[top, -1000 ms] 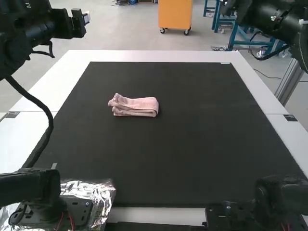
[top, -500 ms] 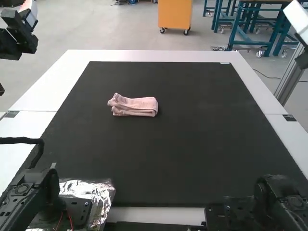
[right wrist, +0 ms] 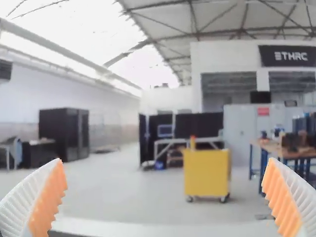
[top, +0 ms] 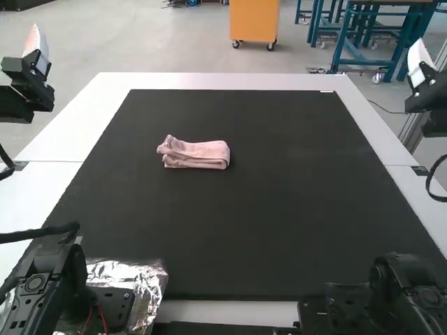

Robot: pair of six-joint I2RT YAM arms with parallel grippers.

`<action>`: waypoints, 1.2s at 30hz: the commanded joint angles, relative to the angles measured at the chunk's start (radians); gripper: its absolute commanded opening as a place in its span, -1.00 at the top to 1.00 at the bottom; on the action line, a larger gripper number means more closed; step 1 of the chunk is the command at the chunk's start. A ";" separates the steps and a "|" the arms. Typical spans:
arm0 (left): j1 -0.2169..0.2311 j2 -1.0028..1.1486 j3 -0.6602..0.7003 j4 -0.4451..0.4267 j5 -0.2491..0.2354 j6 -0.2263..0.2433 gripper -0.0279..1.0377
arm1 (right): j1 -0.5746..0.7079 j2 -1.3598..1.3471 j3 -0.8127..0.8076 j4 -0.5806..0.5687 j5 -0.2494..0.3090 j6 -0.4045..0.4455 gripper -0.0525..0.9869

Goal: Fold the towel.

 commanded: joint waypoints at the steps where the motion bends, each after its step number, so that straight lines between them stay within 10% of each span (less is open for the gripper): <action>1: 0.004 -0.003 -0.140 0.079 0.103 0.051 -0.87 | -0.006 -0.006 -0.137 0.065 0.079 -0.152 -0.85; 3: 0.001 -0.003 -0.215 0.141 0.197 0.042 -0.87 | -0.006 -0.006 -0.210 0.148 0.056 -0.158 -0.85; 7: 0.001 -0.003 -0.386 0.346 0.191 0.025 -0.87 | -0.006 -0.006 -0.368 0.364 0.104 -0.149 -0.85; 14: -0.001 -0.003 -0.613 0.447 -0.117 0.065 -0.87 | -0.006 -0.006 -0.563 0.420 0.176 -0.129 -0.85; 21: 0.004 -0.003 -0.622 0.067 -0.205 -0.093 -0.87 | -0.006 -0.006 -0.565 0.059 0.182 -0.095 -0.85; 36: 0.004 -0.003 -0.622 0.064 -0.205 -0.098 -0.87 | -0.006 -0.006 -0.566 0.047 0.173 -0.095 -0.85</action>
